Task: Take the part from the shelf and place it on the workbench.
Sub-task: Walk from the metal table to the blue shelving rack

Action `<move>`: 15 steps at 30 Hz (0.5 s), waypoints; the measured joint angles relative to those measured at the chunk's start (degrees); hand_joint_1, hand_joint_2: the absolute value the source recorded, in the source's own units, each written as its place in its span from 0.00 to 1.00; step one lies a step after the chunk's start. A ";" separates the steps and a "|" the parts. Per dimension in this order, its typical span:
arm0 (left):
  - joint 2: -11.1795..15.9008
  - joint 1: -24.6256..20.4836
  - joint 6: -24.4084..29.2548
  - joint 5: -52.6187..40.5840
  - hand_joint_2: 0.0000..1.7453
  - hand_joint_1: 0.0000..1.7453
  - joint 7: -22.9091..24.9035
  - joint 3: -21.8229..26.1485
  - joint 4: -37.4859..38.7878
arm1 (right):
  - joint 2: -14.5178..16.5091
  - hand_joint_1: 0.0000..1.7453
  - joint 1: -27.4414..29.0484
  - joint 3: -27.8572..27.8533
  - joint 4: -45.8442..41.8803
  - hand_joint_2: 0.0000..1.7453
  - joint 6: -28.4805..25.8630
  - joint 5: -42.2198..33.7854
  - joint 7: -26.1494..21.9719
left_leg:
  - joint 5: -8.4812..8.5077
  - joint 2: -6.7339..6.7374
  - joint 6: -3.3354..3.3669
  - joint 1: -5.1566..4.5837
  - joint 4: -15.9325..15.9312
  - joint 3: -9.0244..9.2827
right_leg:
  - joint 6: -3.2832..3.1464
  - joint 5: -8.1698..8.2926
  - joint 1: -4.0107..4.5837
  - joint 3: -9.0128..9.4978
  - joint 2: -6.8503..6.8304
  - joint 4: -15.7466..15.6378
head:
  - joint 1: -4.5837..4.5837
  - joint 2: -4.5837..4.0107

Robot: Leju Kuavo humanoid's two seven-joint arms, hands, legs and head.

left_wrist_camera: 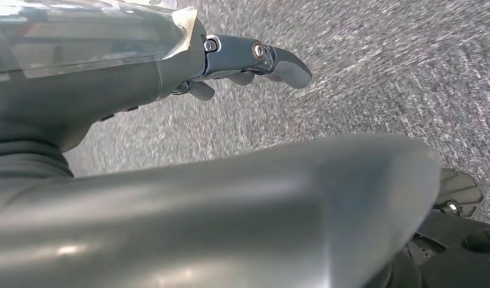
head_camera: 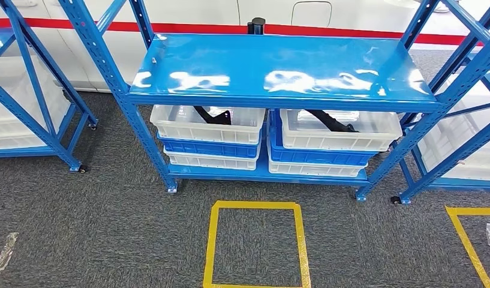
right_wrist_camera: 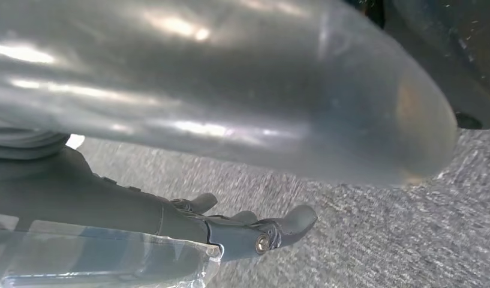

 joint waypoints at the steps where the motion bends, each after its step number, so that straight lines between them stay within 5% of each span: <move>1: 0.17 0.25 -0.15 1.67 0.00 0.00 0.21 -0.91 -0.23 | 0.00 0.00 0.30 -1.02 -0.27 0.00 0.21 0.29 -0.28 | 0.00 0.00 0.00 0.00 0.00 0.00 | 0.00 0.00 0.00 0.00 0.00 0.00 | 0.00 0.00; 15: 2.45 3.59 -2.44 25.08 0.00 0.00 3.17 -13.85 -3.37 | -0.03 0.00 4.47 -15.19 -4.28 0.00 3.27 4.18 -4.17 | 0.00 0.00 0.00 0.00 0.00 0.02 | 0.13 -0.09 0.00 0.03 0.01 0.00 | 0.00 0.00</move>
